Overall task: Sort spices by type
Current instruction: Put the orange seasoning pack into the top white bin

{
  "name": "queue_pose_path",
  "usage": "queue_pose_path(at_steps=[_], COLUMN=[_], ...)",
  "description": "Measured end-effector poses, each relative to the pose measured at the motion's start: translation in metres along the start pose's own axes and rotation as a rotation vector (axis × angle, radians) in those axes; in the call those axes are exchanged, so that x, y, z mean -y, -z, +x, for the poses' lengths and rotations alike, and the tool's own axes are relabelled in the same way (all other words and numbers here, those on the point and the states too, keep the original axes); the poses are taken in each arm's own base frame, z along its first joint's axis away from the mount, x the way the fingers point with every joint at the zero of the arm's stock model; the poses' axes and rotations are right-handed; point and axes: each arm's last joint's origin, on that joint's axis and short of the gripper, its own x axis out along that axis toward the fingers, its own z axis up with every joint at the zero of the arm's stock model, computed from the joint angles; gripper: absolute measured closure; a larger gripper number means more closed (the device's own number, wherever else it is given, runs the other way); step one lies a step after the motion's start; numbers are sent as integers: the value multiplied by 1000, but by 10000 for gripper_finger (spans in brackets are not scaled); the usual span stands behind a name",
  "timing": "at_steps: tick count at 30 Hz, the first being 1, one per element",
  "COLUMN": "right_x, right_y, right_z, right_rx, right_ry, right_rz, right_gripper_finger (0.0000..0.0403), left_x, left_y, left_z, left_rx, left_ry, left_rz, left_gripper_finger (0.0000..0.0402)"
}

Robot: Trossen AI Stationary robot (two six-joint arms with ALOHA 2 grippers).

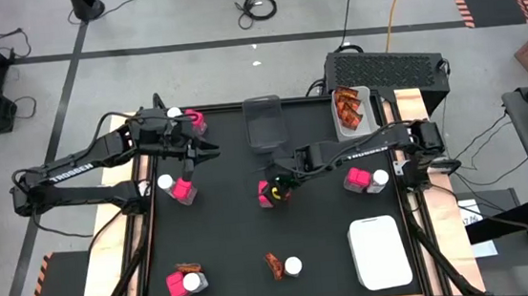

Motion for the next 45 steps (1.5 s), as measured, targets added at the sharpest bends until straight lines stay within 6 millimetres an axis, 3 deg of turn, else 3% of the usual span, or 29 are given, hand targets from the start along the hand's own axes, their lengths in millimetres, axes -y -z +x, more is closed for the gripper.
queue_pose_path(at_steps=[7,12,16,20,30,38,42,45], right_x=[-1,2,14,23,12,5,5,6], right_y=[-2,-13,-22,-23,-10,2,2,0], right_z=[4,-17,-33,-35,-24,5,11,10], right_rx=[2,51,124,111,58,-3,-30,-44], right_ry=[-18,-93,-33,28,15,75,62,48], right_rz=[6,71,108,103,84,36,5,-5], right_gripper_finger=[220,220,220,220,220,222,254,314], left_x=[0,0,-1,-2,-6,-6,-6,-6], left_y=[0,0,0,1,4,4,5,4], left_z=[0,0,2,6,16,16,17,17], left_rx=[0,1,-4,-22,-63,-60,-65,-64], left_ry=[0,0,-1,-2,-2,1,1,2], left_rz=[21,26,24,16,-4,9,20,21], left_gripper_finger=[282,282,282,282,282,282,282,282])
